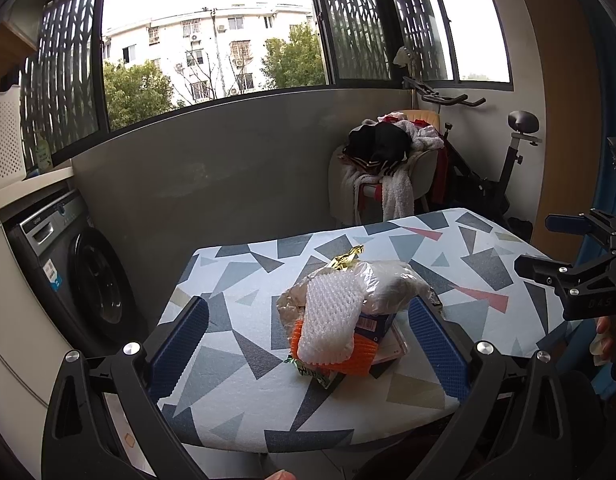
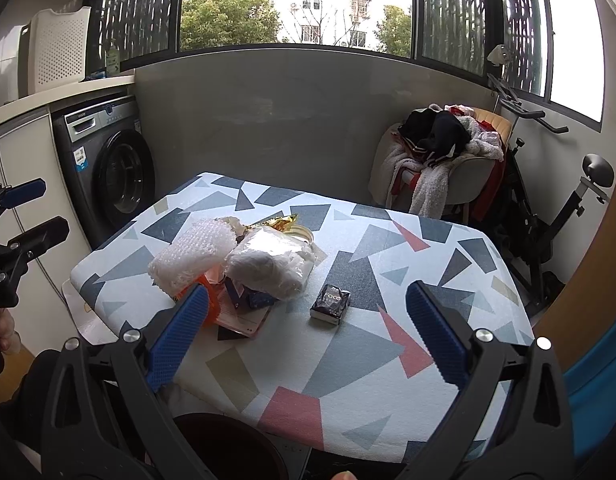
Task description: Collect trash
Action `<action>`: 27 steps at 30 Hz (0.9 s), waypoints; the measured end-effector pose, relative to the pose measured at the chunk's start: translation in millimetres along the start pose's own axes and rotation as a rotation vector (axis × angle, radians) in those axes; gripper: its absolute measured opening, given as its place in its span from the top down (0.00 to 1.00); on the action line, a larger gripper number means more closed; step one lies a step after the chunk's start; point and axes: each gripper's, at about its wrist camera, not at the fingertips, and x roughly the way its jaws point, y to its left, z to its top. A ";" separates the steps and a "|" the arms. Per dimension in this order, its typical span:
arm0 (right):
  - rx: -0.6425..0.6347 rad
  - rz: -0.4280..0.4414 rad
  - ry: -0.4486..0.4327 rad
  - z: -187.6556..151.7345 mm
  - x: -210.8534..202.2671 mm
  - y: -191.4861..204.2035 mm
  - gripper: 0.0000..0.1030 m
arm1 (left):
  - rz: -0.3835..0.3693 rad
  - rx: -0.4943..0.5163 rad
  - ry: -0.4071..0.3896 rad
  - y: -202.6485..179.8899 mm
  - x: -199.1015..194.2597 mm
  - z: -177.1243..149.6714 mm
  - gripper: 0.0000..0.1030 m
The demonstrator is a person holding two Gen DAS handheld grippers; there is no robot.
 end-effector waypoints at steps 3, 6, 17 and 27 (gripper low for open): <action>0.000 -0.001 0.001 0.3 0.0 -0.1 0.05 | -0.002 0.000 -0.001 0.9 0.2 -0.5 0.05; 0.000 -0.001 0.000 0.8 -1.2 0.1 0.05 | -0.002 0.001 -0.002 1.3 -0.2 -0.7 0.05; -0.001 -0.003 0.001 2.9 -1.3 -1.0 0.05 | -0.005 0.004 -0.007 4.8 -2.7 6.7 0.05; 0.000 -0.001 0.003 2.1 1.5 -1.6 0.05 | -0.007 0.006 -0.004 2.9 -0.9 5.7 0.05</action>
